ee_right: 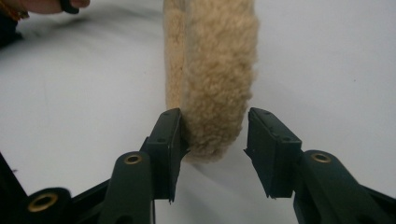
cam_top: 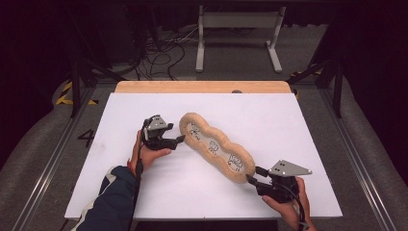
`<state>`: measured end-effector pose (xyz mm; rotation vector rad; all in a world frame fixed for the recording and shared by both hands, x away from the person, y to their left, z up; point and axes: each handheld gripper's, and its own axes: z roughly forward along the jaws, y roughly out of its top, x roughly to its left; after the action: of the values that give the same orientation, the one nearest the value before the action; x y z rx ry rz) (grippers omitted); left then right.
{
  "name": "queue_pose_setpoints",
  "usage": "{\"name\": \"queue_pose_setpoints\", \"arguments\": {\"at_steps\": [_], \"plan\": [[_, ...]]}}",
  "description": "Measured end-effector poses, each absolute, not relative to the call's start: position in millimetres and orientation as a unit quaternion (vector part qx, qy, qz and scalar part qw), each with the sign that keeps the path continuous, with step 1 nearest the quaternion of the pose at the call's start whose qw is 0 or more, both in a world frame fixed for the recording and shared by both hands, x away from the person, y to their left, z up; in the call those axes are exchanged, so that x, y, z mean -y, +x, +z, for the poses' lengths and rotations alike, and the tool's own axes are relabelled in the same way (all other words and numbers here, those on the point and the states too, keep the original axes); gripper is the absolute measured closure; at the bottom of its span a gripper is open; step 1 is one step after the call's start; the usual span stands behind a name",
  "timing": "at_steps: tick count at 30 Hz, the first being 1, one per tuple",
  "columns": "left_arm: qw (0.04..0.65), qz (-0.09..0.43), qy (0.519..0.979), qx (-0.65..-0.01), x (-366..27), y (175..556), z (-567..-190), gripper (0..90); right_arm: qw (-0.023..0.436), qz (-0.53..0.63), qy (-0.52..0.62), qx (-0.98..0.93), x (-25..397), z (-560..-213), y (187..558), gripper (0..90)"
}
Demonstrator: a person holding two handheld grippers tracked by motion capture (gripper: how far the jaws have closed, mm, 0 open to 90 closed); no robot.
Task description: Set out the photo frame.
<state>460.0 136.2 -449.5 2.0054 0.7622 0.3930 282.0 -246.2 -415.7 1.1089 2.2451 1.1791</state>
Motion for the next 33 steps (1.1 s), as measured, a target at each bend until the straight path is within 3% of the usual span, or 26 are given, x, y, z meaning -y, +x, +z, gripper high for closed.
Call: {"name": "queue_pose_setpoints", "arguments": {"at_steps": [8,9,16,25,33], "plan": [[0.448,0.152,0.825,-0.308,-127,466,-459,36.1,0.181,0.428,0.407,-0.786,243,-425,282,59.0],[0.448,0.150,0.827,-0.305,-127,467,-461,40.2,0.186,0.427,0.406,-0.786,242,-425,281,59.4],[0.464,0.081,0.816,-0.335,-123,476,-463,43.7,0.187,0.429,0.407,-0.785,243,-427,280,59.3],[0.467,0.082,0.814,-0.336,-121,477,-462,54.5,0.188,0.433,0.410,-0.780,243,-429,278,62.9],[0.463,0.081,0.816,-0.336,-126,475,-461,55.4,0.186,0.434,0.412,-0.780,245,-429,279,64.2]]}}
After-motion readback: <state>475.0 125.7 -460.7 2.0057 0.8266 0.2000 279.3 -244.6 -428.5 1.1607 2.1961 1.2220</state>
